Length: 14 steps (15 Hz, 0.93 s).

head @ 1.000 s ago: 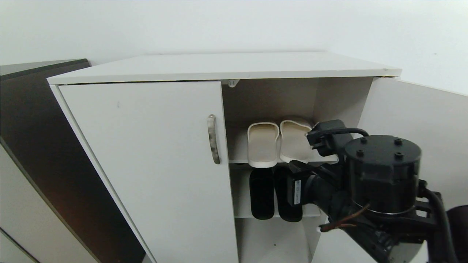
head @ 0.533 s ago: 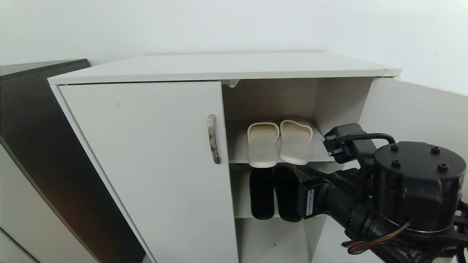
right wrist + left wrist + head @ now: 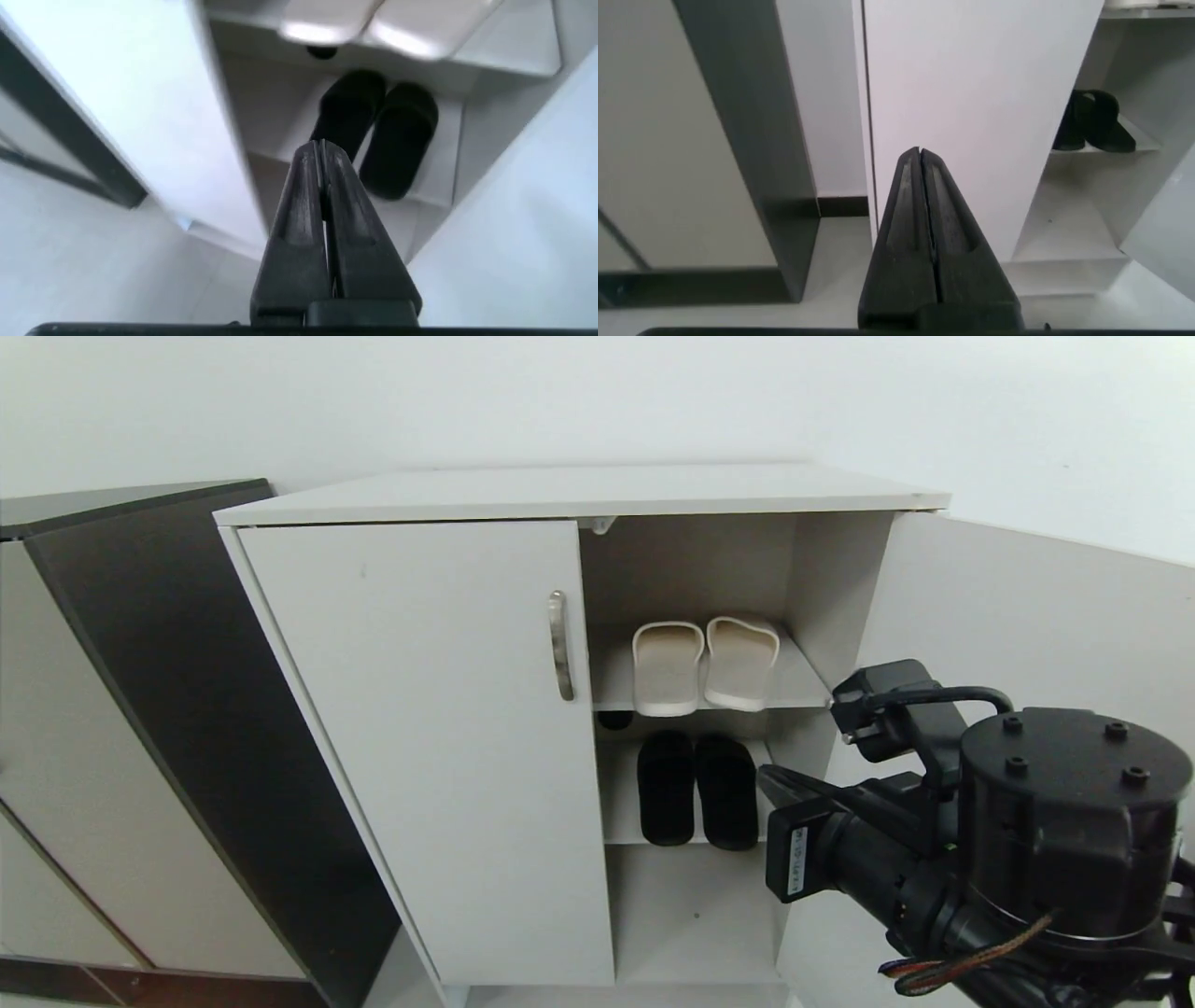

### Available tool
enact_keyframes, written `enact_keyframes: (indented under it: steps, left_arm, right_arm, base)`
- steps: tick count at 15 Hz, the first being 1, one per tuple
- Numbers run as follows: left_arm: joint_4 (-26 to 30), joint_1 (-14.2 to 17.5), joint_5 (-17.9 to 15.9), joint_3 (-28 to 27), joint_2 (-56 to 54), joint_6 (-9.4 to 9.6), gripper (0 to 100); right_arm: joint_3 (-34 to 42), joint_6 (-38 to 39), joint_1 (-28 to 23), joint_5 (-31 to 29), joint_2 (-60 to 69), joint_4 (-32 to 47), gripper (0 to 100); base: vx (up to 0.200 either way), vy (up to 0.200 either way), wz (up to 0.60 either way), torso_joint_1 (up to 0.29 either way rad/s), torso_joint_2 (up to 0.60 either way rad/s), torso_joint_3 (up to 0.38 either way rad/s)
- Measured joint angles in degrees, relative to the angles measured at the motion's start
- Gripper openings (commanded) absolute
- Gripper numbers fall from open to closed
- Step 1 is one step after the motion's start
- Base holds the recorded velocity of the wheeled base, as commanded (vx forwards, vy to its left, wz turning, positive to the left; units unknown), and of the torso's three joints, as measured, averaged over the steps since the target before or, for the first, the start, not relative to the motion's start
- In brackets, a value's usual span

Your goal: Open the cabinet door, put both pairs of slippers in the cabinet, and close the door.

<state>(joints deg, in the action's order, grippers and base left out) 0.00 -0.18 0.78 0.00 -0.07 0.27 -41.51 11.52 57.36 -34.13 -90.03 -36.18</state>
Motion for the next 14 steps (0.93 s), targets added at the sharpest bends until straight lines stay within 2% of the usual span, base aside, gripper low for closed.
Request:
enact_keyframes:
  steps: [8, 14]
  left_arm:
    - [0.02, 0.00, -0.02, 0.00, 0.00, -0.02, 0]
    - [0.00, 0.00, -0.02, 0.00, 0.00, -0.06, 0]
  right_arm:
    - [0.83, 0.38, -0.15, 2.15, 0.06, -0.55, 0]
    - [2.16, 0.29, -0.89, 3.64, 0.15, -0.51, 0]
  base:
    - [-0.200, 0.000, 0.00, 0.002, 0.00, 0.005]
    - [0.000, 0.000, 0.00, 0.000, 0.00, 0.000]
